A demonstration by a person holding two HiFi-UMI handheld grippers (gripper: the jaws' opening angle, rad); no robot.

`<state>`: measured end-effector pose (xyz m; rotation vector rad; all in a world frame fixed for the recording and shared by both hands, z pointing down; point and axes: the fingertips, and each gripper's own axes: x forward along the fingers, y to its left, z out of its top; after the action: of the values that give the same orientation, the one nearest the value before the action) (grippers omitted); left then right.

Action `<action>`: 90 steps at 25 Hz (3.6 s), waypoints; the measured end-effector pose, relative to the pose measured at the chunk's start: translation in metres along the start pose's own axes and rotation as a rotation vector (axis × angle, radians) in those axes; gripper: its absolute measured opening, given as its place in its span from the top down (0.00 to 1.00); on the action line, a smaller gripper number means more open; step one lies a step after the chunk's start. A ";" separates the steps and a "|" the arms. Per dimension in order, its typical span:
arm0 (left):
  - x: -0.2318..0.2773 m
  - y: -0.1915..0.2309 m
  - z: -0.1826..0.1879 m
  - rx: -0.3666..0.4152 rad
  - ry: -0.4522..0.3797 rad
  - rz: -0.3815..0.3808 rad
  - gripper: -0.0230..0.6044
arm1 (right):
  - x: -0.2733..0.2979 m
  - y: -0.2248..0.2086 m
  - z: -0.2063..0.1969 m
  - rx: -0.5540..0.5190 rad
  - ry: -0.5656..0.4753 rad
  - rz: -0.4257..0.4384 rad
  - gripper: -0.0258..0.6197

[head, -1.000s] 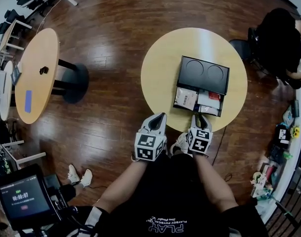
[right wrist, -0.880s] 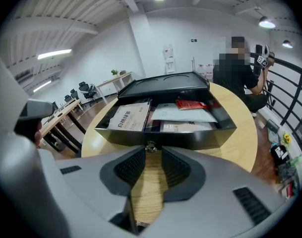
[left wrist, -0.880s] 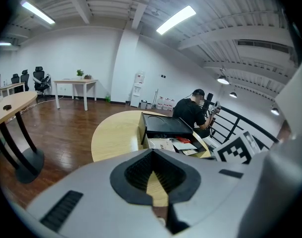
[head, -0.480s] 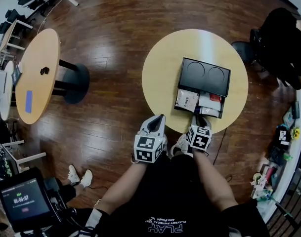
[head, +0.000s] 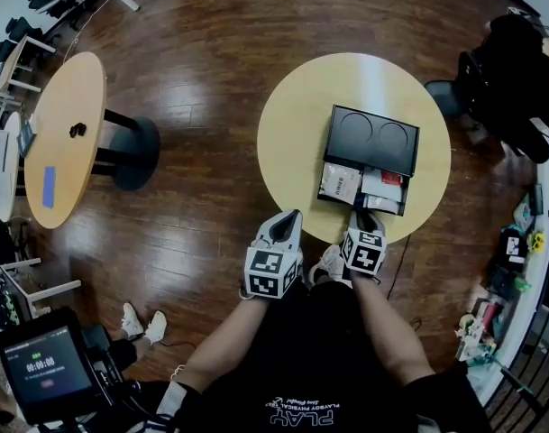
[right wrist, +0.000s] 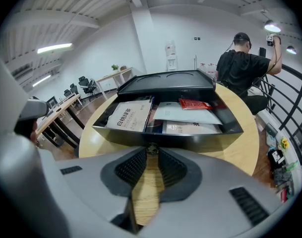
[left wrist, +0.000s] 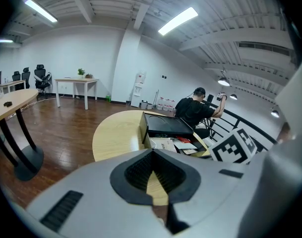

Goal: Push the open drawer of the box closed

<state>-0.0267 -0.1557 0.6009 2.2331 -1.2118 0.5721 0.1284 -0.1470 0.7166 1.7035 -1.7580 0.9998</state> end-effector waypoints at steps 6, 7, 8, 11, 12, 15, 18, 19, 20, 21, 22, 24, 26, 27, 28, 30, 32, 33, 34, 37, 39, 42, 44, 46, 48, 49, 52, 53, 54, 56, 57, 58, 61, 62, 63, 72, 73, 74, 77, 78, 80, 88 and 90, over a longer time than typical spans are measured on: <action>-0.003 0.001 0.002 -0.010 -0.014 -0.007 0.97 | -0.004 0.001 0.003 -0.011 -0.002 -0.016 0.84; -0.003 0.000 0.002 -0.012 -0.015 -0.006 0.97 | -0.004 0.001 0.003 -0.012 0.000 -0.015 0.84; -0.003 -0.001 0.002 -0.015 -0.015 -0.007 0.97 | -0.005 0.001 0.004 -0.012 0.000 -0.014 0.84; -0.003 -0.003 0.002 -0.019 -0.019 -0.009 0.97 | -0.006 0.001 0.008 -0.015 -0.002 -0.012 0.84; -0.003 -0.003 0.002 -0.019 -0.020 -0.010 0.97 | -0.005 0.001 0.009 -0.015 -0.004 -0.011 0.84; -0.005 0.000 0.001 -0.021 -0.021 -0.005 0.97 | -0.002 0.003 0.015 -0.012 -0.012 -0.008 0.84; -0.005 0.002 -0.001 -0.025 -0.015 0.004 0.97 | 0.003 0.003 0.025 -0.011 -0.018 -0.004 0.84; -0.005 0.003 -0.002 -0.026 -0.013 0.006 0.97 | 0.004 0.002 0.029 -0.014 -0.023 -0.004 0.84; -0.006 0.004 -0.003 -0.027 -0.010 0.009 0.97 | 0.005 0.002 0.033 -0.017 -0.027 -0.004 0.84; -0.006 0.005 -0.004 -0.029 -0.008 0.011 0.97 | 0.007 0.001 0.037 -0.019 -0.030 -0.003 0.84; -0.006 0.005 -0.004 -0.030 -0.007 0.012 0.97 | 0.008 0.001 0.041 -0.020 -0.032 -0.002 0.84; -0.006 0.004 -0.004 -0.030 -0.007 0.011 0.97 | 0.011 0.000 0.045 -0.019 -0.030 -0.001 0.84; -0.005 0.003 -0.003 -0.027 -0.010 0.009 0.97 | 0.015 -0.001 0.049 -0.017 -0.031 -0.007 0.84; -0.005 0.004 -0.002 -0.025 -0.012 0.009 0.97 | 0.016 -0.001 0.050 -0.017 -0.030 -0.010 0.84; -0.004 0.004 -0.001 -0.023 -0.014 0.009 0.97 | 0.018 -0.001 0.052 -0.017 -0.030 -0.013 0.84; -0.004 0.004 0.000 -0.018 -0.015 0.009 0.97 | 0.021 -0.002 0.056 -0.016 -0.031 -0.018 0.84; -0.003 0.004 0.001 -0.017 -0.015 0.009 0.97 | 0.025 -0.004 0.061 -0.017 -0.034 -0.020 0.84; -0.004 0.004 0.001 -0.017 -0.015 0.008 0.97 | 0.026 -0.005 0.063 -0.018 -0.035 -0.021 0.84; -0.004 0.004 0.001 -0.017 -0.014 0.009 0.97 | 0.027 -0.005 0.065 -0.019 -0.036 -0.021 0.84; -0.005 0.004 -0.002 -0.016 -0.008 0.011 0.97 | 0.032 -0.007 0.071 -0.015 -0.037 -0.020 0.84; -0.004 0.005 -0.003 -0.018 -0.004 0.014 0.97 | 0.036 -0.010 0.077 -0.012 -0.038 -0.021 0.84; -0.003 0.005 -0.004 -0.021 0.001 0.018 0.97 | 0.041 -0.013 0.085 -0.005 -0.042 -0.027 0.84; -0.003 0.005 -0.004 -0.022 0.002 0.020 0.97 | 0.044 -0.015 0.089 -0.003 -0.044 -0.032 0.84; -0.003 0.005 -0.005 -0.021 0.002 0.023 0.97 | 0.046 -0.016 0.092 -0.006 -0.044 -0.036 0.84; -0.004 0.007 -0.005 -0.020 0.002 0.027 0.97 | 0.048 -0.016 0.095 -0.011 -0.042 -0.035 0.84; -0.004 0.008 -0.005 -0.019 0.002 0.029 0.97 | 0.049 -0.016 0.096 -0.014 -0.042 -0.034 0.84; -0.003 0.012 -0.002 -0.019 -0.003 0.035 0.97 | 0.050 -0.016 0.097 -0.020 -0.041 -0.034 0.84; -0.003 0.013 -0.001 -0.021 -0.006 0.037 0.97 | 0.050 -0.016 0.097 -0.021 -0.041 -0.034 0.84; -0.003 0.013 0.001 -0.022 -0.009 0.039 0.97 | 0.050 -0.016 0.097 -0.022 -0.040 -0.035 0.84; -0.003 0.013 0.001 -0.023 -0.010 0.039 0.97 | 0.051 -0.016 0.097 -0.024 -0.039 -0.038 0.84; -0.003 0.013 0.001 -0.023 -0.010 0.038 0.97 | 0.051 -0.016 0.097 -0.027 -0.040 -0.040 0.84; -0.004 0.013 0.000 -0.022 -0.009 0.037 0.97 | 0.051 -0.016 0.096 -0.031 -0.042 -0.042 0.84; -0.004 0.013 -0.001 -0.021 -0.011 0.035 0.97 | 0.050 -0.015 0.097 -0.041 -0.065 -0.046 0.84; -0.005 0.013 0.000 -0.020 -0.012 0.035 0.97 | 0.049 -0.015 0.098 -0.046 -0.079 -0.049 0.84; -0.005 0.013 0.000 -0.020 -0.014 0.035 0.97 | 0.047 -0.014 0.098 -0.052 -0.091 -0.052 0.84; -0.005 0.015 0.003 -0.009 -0.024 0.025 0.97 | 0.020 -0.007 0.091 -0.068 -0.137 -0.012 0.84; -0.004 0.015 0.005 -0.006 -0.026 0.023 0.97 | 0.015 -0.004 0.090 -0.079 -0.150 -0.007 0.84; -0.004 0.014 0.006 -0.002 -0.028 0.021 0.97 | 0.010 -0.002 0.089 -0.091 -0.165 -0.003 0.84; -0.003 0.011 0.010 0.014 -0.033 0.007 0.97 | -0.009 0.004 0.084 -0.112 -0.209 0.004 0.90; -0.004 0.010 0.011 0.021 -0.035 0.001 0.97 | -0.015 0.007 0.083 -0.114 -0.222 0.007 0.91; -0.004 0.008 0.015 0.034 -0.044 -0.012 0.97 | -0.027 0.011 0.083 -0.113 -0.247 0.016 0.93; -0.003 -0.015 0.031 0.096 -0.061 -0.057 0.97 | -0.082 0.035 0.096 -0.208 -0.335 0.062 0.95; -0.005 -0.019 0.039 0.102 -0.075 -0.058 0.97 | -0.098 0.041 0.098 -0.233 -0.356 0.071 0.95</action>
<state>-0.0085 -0.1687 0.5633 2.3863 -1.1740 0.5434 0.1116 -0.1637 0.5741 1.7563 -2.0768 0.5125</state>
